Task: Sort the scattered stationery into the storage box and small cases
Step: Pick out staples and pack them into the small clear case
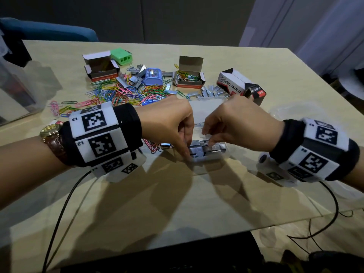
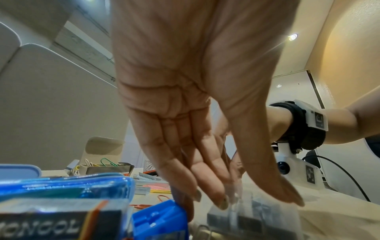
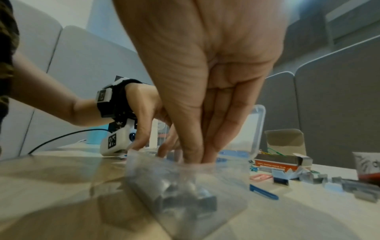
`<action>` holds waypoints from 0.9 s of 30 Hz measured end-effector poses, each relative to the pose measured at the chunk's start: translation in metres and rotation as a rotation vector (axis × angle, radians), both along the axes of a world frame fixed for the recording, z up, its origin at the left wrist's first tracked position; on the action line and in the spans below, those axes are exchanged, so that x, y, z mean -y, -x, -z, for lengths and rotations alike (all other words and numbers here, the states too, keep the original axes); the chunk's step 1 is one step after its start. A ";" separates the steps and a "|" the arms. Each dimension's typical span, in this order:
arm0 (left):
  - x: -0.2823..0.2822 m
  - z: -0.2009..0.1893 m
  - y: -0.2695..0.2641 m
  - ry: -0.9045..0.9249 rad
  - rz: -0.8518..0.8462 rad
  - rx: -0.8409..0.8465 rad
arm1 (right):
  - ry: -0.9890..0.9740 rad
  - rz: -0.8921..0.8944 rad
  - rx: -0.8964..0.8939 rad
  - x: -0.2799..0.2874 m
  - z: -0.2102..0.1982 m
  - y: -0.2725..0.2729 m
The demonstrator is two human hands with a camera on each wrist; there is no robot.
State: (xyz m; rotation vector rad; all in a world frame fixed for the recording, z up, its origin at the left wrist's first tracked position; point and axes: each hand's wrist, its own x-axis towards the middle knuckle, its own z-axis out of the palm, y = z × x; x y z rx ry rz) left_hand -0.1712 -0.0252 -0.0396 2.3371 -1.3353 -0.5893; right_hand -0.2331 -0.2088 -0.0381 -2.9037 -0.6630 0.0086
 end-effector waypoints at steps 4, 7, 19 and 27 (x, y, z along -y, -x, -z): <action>0.000 0.000 0.000 0.008 0.008 -0.009 | -0.005 -0.006 0.011 0.003 0.003 0.000; 0.000 0.000 0.000 0.001 0.008 -0.018 | -0.008 0.025 -0.036 0.004 0.003 0.001; 0.002 0.000 -0.001 -0.006 0.001 -0.024 | 0.140 0.057 0.183 -0.006 0.006 0.017; 0.002 -0.001 -0.001 -0.022 0.002 -0.020 | 0.081 0.088 0.148 -0.004 0.010 0.017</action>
